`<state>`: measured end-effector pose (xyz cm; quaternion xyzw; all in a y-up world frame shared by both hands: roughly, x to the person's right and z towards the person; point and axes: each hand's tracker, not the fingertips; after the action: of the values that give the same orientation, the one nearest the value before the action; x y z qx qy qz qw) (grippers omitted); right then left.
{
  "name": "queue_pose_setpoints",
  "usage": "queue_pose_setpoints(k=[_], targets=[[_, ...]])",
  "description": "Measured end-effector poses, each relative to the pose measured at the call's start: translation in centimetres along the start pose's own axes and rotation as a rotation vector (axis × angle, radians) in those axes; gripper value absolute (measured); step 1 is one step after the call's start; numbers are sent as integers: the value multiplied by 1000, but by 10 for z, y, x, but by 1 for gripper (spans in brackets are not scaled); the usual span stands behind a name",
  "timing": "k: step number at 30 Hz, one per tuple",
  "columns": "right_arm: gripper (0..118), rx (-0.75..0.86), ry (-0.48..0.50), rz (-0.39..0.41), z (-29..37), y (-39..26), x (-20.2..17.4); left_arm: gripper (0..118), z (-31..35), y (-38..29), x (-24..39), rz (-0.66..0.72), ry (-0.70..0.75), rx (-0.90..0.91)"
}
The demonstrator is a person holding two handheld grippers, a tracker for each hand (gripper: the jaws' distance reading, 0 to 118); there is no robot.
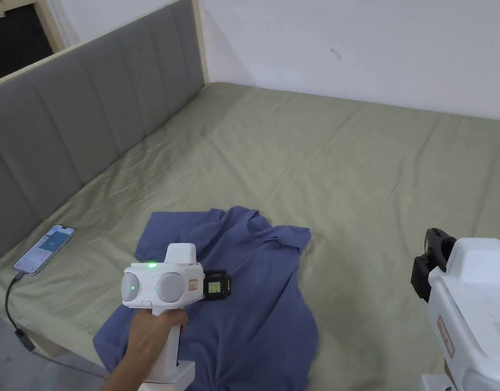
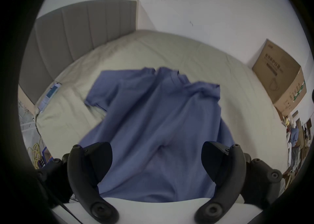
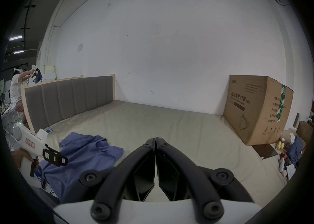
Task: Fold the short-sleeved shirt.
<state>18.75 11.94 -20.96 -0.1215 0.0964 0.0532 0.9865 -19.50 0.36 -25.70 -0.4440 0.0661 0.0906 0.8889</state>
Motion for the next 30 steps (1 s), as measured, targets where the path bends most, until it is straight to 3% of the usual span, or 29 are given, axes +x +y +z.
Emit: queue_pose_setpoints(k=[5, 6, 7, 8, 12, 14, 15, 24, 30], targets=[[0, -47, -46, -1, -6, -14, 20, 106, -49, -4, 13, -75, 72, -94], [0, -55, -52, 0, -7, -16, 23, 94, -56, -5, 15, -83, 66, -115], [0, -63, -60, 0, -8, -18, 27, 67, -62, -6, 17, -93, 65, -141], [0, -69, -68, -2, -8, -21, 31, 52, -68, -9, 20, -102, 77, -160], [0, -87, -84, -5, -7, -25, 41, 37, -47, -20, 38, -100, 76, -125], [0, -89, -90, -7, -5, -25, 46, 10, -66, -25, 21, -108, 62, -113], [0, -90, -92, -7, -4, -25, 48, 6, -66, -25, 22, -105, 64, -111], [0, -51, -122, -28, 17, -18, 68, 4, 23, 0, 27, 0, -95, 93], [0, -19, -142, -52, 40, -13, 84, 4, 80, 34, 74, -114, -206, 230]])
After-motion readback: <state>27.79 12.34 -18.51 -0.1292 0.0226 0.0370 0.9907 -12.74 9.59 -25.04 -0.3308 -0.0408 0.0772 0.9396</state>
